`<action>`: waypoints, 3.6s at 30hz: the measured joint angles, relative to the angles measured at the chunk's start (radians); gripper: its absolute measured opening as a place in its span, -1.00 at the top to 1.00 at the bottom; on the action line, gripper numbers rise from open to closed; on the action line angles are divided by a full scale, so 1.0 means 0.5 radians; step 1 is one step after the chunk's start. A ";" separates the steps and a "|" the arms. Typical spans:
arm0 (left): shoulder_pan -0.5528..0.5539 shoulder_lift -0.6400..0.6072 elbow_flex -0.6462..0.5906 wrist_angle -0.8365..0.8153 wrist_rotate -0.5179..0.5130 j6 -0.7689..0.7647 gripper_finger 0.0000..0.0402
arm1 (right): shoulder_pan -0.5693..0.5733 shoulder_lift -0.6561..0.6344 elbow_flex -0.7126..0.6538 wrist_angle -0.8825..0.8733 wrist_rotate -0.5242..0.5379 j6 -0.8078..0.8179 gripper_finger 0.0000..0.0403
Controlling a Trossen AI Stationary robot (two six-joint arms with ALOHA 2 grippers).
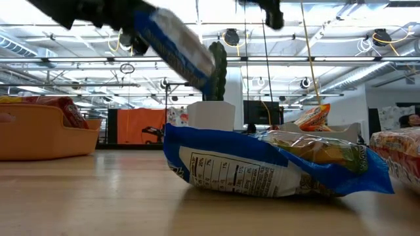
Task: Sort Maruchan noodles
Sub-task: Put the top blue noodle pack into the black bin
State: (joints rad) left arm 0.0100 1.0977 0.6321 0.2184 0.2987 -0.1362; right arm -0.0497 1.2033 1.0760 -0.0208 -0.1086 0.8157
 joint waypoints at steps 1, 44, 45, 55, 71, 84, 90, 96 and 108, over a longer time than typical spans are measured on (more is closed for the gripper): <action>-0.006 0.000 0.049 -0.042 0.000 0.042 1.00 | 0.016 0.021 0.060 -0.033 -0.009 -0.018 0.15; 0.047 0.580 1.006 -0.291 -0.074 0.268 1.00 | -0.427 0.701 1.073 -1.526 -1.420 -1.834 -0.32; 0.047 0.583 1.006 -0.293 -0.073 0.267 1.00 | -0.427 0.701 1.049 -1.524 -1.436 -1.843 -0.32; 0.071 0.582 1.006 -0.292 -0.067 0.273 1.00 | -0.421 0.696 0.912 -1.443 -1.464 -1.904 -0.06; 0.071 0.581 1.006 -0.308 -0.112 0.164 0.80 | -0.347 0.670 0.912 -1.408 -1.358 -1.692 0.50; 0.077 0.351 1.007 -0.690 -0.272 0.007 0.30 | -0.268 0.484 0.912 -1.443 -1.051 -1.391 0.51; 0.139 0.177 1.008 -1.123 -0.305 -0.009 0.21 | -0.221 0.276 0.912 -1.566 -0.980 -1.442 0.49; 0.179 0.118 1.008 -1.480 -0.306 -0.017 0.21 | -0.097 0.071 0.913 -1.595 -0.989 -1.548 0.49; 0.181 0.150 1.006 -1.602 -0.305 -0.083 0.21 | 0.244 -0.198 0.915 -1.726 -0.728 -1.085 0.49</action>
State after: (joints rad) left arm 0.1005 1.1725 1.1351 -0.5826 0.1463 -0.1780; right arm 0.0724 1.1043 1.5333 -0.8839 -0.4728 0.2734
